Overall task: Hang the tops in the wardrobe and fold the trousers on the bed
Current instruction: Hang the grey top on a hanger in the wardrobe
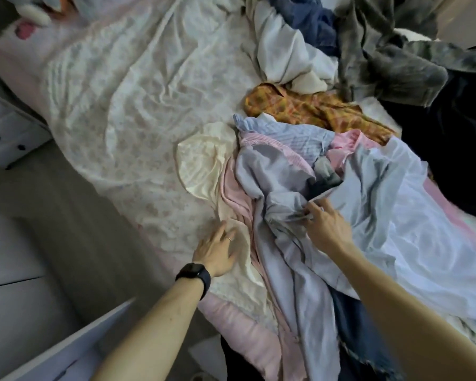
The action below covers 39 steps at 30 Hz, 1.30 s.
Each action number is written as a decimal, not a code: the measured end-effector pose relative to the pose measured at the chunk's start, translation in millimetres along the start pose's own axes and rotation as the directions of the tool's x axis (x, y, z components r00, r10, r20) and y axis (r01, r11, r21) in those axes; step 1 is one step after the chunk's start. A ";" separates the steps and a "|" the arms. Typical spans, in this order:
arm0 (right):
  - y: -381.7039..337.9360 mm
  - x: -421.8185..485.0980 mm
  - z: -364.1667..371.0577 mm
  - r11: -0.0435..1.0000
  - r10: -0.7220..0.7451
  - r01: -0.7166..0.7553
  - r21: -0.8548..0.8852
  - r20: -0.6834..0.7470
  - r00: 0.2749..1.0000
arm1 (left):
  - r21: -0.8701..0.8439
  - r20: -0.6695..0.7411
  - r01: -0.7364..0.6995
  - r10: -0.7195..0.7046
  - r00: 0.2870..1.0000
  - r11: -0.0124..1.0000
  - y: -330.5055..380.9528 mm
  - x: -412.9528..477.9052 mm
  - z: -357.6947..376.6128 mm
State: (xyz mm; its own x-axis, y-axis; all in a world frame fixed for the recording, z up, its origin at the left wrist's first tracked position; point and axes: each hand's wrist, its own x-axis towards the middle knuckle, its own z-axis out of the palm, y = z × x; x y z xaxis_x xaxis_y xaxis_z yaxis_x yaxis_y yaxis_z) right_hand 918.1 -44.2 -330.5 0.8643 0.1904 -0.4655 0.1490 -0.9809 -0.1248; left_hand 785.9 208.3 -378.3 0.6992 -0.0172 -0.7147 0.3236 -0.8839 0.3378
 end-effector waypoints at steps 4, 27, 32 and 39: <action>2.0 -22.4 -20.6 0.962 -0.028 0.076 0.261 -0.180 0.983 | -0.190 -0.022 0.022 -0.027 0.999 0.982 -0.4 -28.5 1.9; -214.1 -350.1 -149.9 -0.066 -0.644 0.358 0.931 -0.314 0.698 | -0.646 -0.763 -0.556 -0.416 0.495 0.523 -50.0 -434.7 -76.9; -231.1 -389.3 -107.1 -0.076 -0.759 0.152 0.985 -0.156 0.632 | -0.610 -0.637 -0.167 -0.354 0.685 0.775 -75.8 -478.9 -23.7; -225.8 -403.5 -52.7 0.091 -0.730 0.085 0.992 0.008 0.683 | -0.888 -0.302 -0.103 -0.400 0.865 0.447 -82.6 -477.7 105.6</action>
State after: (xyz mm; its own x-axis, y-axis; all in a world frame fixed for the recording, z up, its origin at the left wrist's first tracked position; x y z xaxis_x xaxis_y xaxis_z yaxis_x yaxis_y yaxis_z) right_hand 561.0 98.4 -68.3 0.4775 0.8469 -0.2341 -0.3894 -0.0348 -0.9204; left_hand 357.8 240.1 -129.4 0.6679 0.4804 -0.5684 0.6388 0.0218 0.7691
